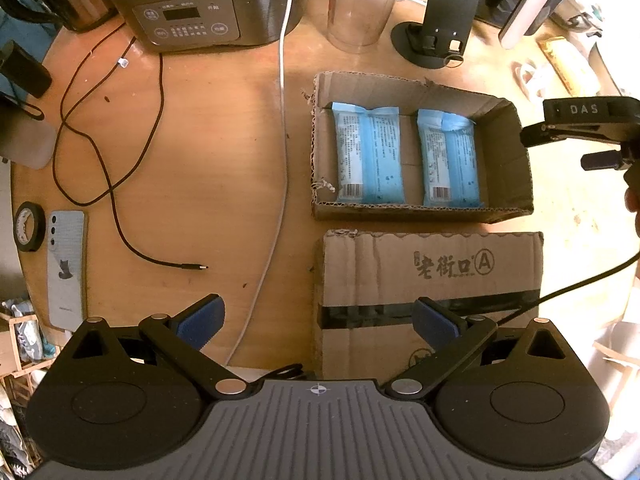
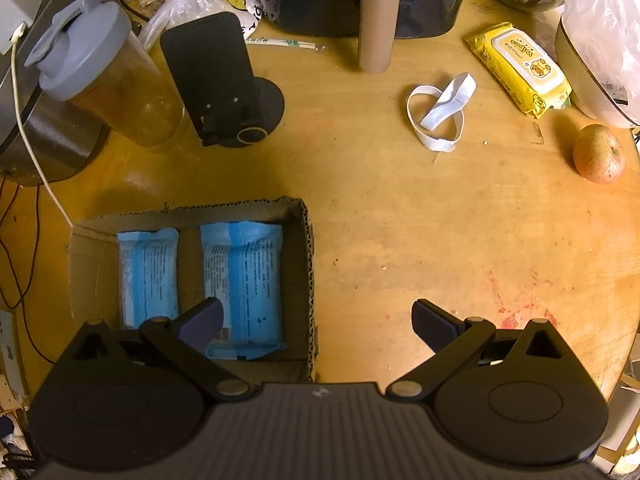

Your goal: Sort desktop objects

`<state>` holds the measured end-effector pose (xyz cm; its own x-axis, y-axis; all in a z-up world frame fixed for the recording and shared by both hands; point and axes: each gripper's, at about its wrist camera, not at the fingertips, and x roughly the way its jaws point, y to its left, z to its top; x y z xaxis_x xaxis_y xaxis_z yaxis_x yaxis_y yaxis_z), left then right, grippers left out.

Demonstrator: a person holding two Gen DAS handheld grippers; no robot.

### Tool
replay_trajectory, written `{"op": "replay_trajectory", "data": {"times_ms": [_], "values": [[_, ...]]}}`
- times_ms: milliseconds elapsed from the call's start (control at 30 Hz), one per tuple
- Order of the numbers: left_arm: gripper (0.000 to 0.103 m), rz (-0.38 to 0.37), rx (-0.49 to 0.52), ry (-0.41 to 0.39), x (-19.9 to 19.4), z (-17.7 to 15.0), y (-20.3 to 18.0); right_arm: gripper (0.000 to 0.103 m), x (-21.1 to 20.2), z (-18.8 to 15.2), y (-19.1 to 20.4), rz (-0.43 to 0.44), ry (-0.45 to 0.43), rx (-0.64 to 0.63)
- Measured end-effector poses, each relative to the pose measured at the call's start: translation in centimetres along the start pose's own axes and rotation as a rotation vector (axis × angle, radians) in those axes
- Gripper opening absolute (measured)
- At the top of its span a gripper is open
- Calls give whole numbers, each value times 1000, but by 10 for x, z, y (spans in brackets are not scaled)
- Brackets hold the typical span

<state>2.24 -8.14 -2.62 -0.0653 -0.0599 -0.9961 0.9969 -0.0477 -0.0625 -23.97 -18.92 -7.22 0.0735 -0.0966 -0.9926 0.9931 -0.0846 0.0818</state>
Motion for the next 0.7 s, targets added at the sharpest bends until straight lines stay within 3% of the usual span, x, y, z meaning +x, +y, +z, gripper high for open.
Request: {"op": "replay_trajectory", "data": {"times_ms": [700], "values": [[103,-6,1,14,3,1,-2,103,-13,-28,-4,1,-3,-13]]}}
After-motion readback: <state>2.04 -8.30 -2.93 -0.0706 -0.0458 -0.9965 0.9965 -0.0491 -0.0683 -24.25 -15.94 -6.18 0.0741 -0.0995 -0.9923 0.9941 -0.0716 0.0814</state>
